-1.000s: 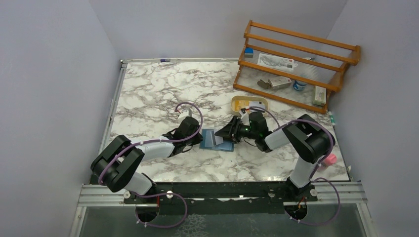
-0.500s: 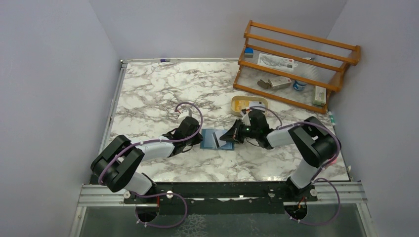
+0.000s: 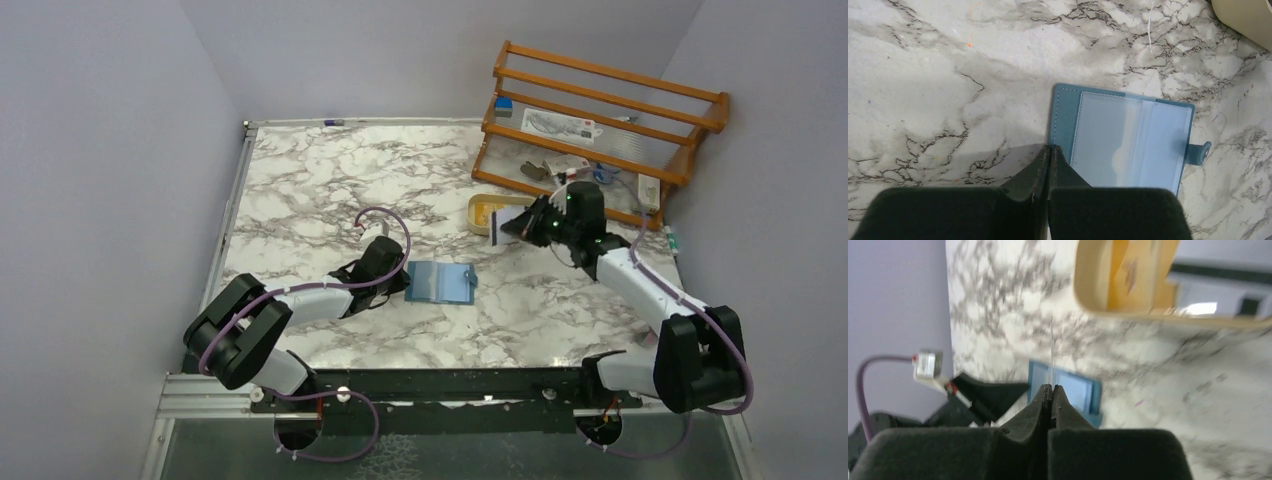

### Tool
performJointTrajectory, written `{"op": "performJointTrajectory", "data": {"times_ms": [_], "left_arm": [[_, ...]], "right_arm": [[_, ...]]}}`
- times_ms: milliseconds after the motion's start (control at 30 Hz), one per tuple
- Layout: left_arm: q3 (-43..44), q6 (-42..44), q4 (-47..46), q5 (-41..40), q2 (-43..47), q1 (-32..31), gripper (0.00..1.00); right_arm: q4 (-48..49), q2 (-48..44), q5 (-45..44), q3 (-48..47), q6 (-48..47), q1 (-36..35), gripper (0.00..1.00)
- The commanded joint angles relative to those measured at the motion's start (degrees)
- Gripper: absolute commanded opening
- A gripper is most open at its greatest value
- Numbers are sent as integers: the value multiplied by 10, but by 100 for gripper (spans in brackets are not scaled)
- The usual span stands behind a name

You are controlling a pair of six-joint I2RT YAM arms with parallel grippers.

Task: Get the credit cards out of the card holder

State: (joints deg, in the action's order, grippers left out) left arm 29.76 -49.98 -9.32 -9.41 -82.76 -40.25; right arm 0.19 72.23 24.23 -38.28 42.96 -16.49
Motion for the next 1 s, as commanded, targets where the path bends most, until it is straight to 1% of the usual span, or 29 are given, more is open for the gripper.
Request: {"op": "performJointTrajectory", "data": {"times_ms": [0, 133, 267, 533, 967], "left_arm": [[-10, 18, 60, 19, -4, -6, 0], [-15, 17, 67, 13, 11, -6, 0], [-28, 10, 69, 6, 30, -6, 0], [-25, 15, 76, 4, 28, -6, 0], [-14, 18, 75, 9, 8, -6, 0]], "right_arm": [[-44, 43, -10, -80, -66, 91, 1], [-24, 118, 3, -119, -81, 132, 1], [18, 165, 16, -130, -74, 147, 1], [64, 203, 12, -118, -65, 152, 1], [88, 245, 6, -111, -62, 161, 1]]}}
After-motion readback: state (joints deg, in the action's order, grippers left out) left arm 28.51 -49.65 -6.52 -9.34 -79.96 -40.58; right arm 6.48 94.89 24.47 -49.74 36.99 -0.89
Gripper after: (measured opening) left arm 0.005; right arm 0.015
